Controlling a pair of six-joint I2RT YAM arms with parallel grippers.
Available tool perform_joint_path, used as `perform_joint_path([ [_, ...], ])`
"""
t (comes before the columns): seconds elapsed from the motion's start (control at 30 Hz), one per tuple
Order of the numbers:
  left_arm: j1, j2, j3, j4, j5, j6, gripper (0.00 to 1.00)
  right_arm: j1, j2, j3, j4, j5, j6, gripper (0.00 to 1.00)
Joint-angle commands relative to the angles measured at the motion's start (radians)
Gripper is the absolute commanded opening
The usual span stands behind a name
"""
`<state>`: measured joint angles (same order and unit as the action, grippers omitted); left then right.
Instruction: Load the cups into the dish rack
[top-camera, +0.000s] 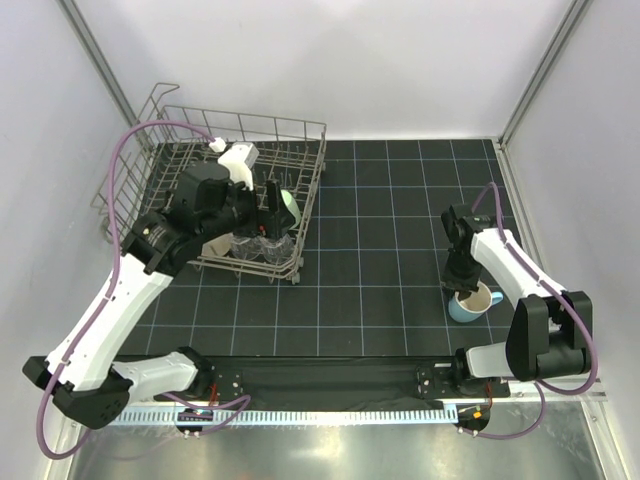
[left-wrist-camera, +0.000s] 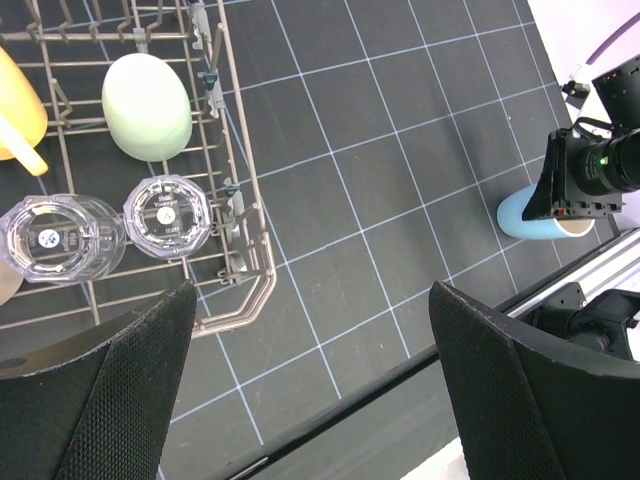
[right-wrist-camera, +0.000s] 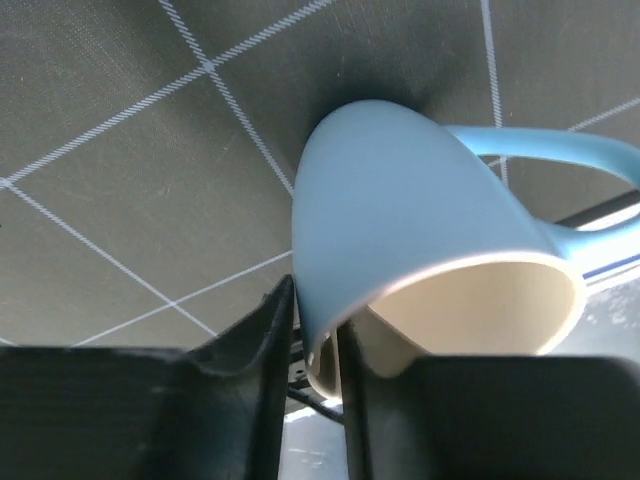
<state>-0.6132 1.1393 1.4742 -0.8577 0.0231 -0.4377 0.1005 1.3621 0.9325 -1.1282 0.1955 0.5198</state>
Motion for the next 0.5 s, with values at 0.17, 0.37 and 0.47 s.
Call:
perform_joint_path([
  [0.17, -0.002, 0.027, 0.067, -0.006, 0.02, -0.029, 0.94, -0.002, -0.024, 0.058, 0.021, -0.03, -0.017, 0.04],
  [0.37, 0.007, 0.046, 0.09, -0.006, 0.04, -0.053, 0.94, -0.002, -0.035, 0.227, -0.034, -0.125, -0.023, 0.04],
  [0.47, 0.012, 0.053, 0.1, -0.003, 0.052, -0.062, 0.94, -0.002, -0.029, 0.351, -0.058, -0.276, 0.011, 0.04],
])
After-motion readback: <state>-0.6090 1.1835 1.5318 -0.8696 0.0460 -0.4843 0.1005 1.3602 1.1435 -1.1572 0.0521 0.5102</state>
